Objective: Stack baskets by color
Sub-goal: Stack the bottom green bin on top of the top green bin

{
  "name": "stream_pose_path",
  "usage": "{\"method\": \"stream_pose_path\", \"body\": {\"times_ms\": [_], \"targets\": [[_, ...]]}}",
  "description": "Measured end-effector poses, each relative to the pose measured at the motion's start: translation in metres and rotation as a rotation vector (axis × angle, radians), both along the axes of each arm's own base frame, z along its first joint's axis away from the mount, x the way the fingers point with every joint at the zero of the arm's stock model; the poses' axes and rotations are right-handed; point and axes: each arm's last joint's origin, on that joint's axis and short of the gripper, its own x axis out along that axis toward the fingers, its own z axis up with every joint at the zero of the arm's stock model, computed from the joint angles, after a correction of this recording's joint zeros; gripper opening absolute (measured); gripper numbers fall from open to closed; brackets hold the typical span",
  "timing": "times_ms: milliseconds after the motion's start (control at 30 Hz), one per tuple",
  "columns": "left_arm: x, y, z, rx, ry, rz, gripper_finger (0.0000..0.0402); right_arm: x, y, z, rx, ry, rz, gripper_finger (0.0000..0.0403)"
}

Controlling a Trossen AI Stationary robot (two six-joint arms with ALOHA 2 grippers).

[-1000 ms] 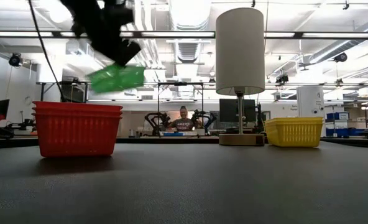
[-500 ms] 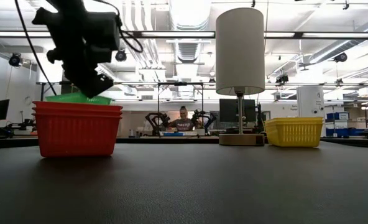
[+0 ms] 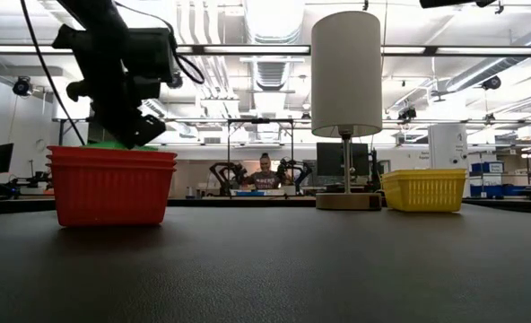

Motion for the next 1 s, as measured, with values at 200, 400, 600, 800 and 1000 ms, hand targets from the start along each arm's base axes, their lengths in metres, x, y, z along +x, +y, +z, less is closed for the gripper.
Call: {"method": "stream_pose_path", "body": {"times_ms": [200,400,600,800,1000], "targets": [[0.0036,-0.0001,-0.0004,-0.031,-0.046,-0.007,0.0000,0.0000,0.0000,0.0000,0.000,0.000,0.000,0.0166],[0.0040,-0.0003,-0.0011,-0.047,-0.056,-0.009,0.0000,0.0000,0.0000,0.0000,0.000,0.000,0.000,0.0166],[0.0047,-0.0006,-0.0014,-0.071,-0.067,-0.011,0.0000,0.0000,0.0000,0.0000,0.000,0.000,0.000,0.0166],[0.0058,-0.0010,-0.0018,-0.096,-0.109,0.003,0.0000,0.0000,-0.0001,-0.0001,0.002,-0.001,-0.002,0.0166],[0.0059,-0.0010,-0.0028,-0.101,-0.108,0.003,0.0020,0.0000,0.0000,-0.0001,0.003,-0.001,-0.001,0.0166]]}}
